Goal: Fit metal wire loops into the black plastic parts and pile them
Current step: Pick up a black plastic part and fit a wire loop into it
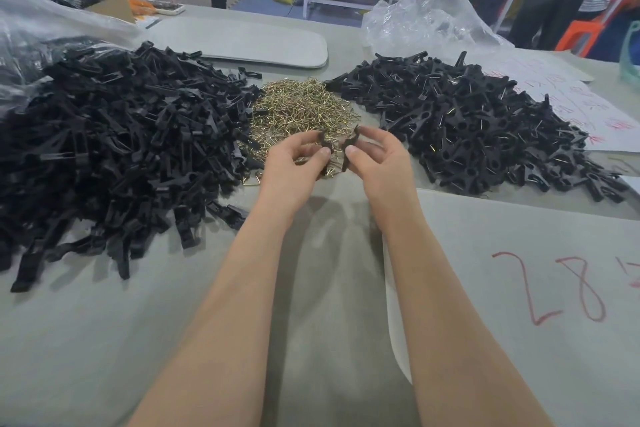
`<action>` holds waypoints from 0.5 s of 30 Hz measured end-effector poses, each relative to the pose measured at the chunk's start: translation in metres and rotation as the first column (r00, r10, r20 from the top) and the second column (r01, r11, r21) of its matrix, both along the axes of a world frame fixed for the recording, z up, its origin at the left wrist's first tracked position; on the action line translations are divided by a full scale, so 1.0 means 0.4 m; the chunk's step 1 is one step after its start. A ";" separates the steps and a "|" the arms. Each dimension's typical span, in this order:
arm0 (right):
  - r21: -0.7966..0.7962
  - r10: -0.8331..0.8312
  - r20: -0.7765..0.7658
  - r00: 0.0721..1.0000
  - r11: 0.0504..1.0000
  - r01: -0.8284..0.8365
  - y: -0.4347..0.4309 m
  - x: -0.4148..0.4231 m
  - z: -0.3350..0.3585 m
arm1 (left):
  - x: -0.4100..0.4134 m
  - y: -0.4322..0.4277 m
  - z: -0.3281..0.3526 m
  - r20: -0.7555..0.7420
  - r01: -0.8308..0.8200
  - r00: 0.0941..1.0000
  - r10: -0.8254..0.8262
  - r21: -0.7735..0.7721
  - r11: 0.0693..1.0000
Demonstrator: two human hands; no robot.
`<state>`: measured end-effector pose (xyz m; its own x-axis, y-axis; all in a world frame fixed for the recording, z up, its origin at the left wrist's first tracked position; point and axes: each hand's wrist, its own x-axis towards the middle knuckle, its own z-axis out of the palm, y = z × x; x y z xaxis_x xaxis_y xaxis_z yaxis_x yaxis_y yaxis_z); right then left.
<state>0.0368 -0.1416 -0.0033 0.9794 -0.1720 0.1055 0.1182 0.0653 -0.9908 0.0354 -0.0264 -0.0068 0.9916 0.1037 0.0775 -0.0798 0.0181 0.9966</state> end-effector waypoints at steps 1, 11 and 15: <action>-0.041 0.016 0.002 1.000 0.999 -0.015 0.000 0.001 -0.002 | 0.000 0.000 0.000 0.000 0.012 1.000 -0.012 -0.004 1.000; -0.230 0.072 0.048 0.996 0.971 -0.059 -0.005 0.001 -0.007 | 0.002 0.005 -0.008 -0.007 0.070 0.997 -0.070 -0.016 0.997; -0.209 0.047 0.042 0.998 0.977 -0.038 -0.004 0.000 -0.007 | -0.002 0.007 -0.007 -0.004 0.073 0.997 -0.073 -0.035 0.997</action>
